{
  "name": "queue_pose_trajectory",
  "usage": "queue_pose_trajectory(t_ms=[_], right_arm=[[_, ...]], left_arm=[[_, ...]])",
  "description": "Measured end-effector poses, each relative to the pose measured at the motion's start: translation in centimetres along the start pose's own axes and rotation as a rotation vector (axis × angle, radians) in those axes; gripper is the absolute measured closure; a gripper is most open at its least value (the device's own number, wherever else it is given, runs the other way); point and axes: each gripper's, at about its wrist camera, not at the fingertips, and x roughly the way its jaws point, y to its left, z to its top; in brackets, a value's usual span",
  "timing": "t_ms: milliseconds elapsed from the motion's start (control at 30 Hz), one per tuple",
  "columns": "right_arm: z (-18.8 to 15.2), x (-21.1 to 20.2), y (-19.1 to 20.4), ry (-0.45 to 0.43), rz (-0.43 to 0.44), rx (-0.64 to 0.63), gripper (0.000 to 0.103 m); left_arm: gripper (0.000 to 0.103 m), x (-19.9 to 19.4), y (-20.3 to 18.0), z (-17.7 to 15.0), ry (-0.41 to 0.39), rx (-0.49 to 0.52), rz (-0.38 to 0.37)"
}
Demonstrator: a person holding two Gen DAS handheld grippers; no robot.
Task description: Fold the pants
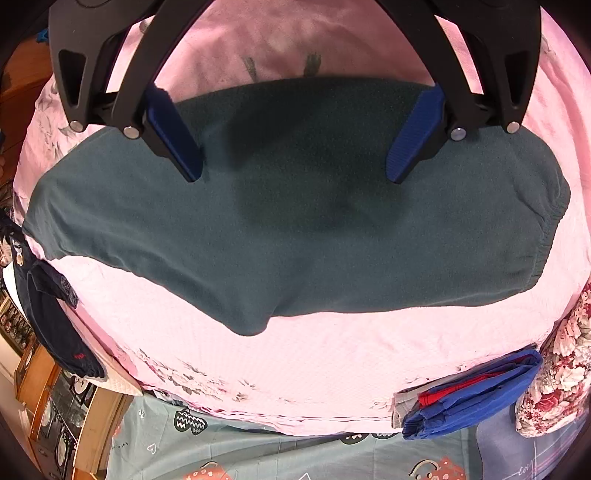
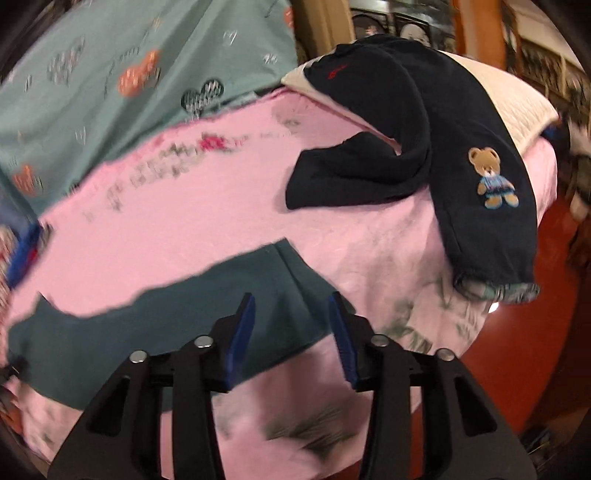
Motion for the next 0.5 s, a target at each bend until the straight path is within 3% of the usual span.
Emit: queue_pose_trajectory(t_ms=[67,100,133,167,200,300,400,500], right_arm=[[-0.1,2.0,-0.1,0.086,0.008,-0.036,0.067],[-0.4,1.9,-0.4,0.073,0.008,-0.058,0.067],[-0.2,2.2,-0.4,0.078,0.012,-0.079,0.074],[-0.1,2.2,-0.2,0.075,0.024,-0.094,0.091],[0.0,2.0,-0.1,0.070,0.024,-0.106,0.096],[0.1,0.9,1.3,0.021,-0.011,-0.158,0.098],[0.6,-1.1,0.3,-0.042,-0.041,-0.142,0.098],[0.2,0.2,-0.5,0.019,-0.020,-0.133,0.098]], left_arm=[[0.002,0.0,-0.1,0.0,0.003,0.006,0.009],[0.002,0.0,-0.1,0.0,0.004,0.009,0.015],[0.002,0.0,-0.2,0.0,0.006,0.012,0.019],[0.002,-0.1,-0.2,0.1,0.007,0.010,0.018],[0.002,-0.2,-0.1,0.1,0.005,0.003,0.015],[0.002,-1.0,0.2,0.4,-0.015,-0.039,-0.002],[0.002,-2.0,-0.3,0.5,-0.047,-0.067,-0.059],[0.002,-1.7,-1.9,0.5,-0.051,-0.022,-0.070]])
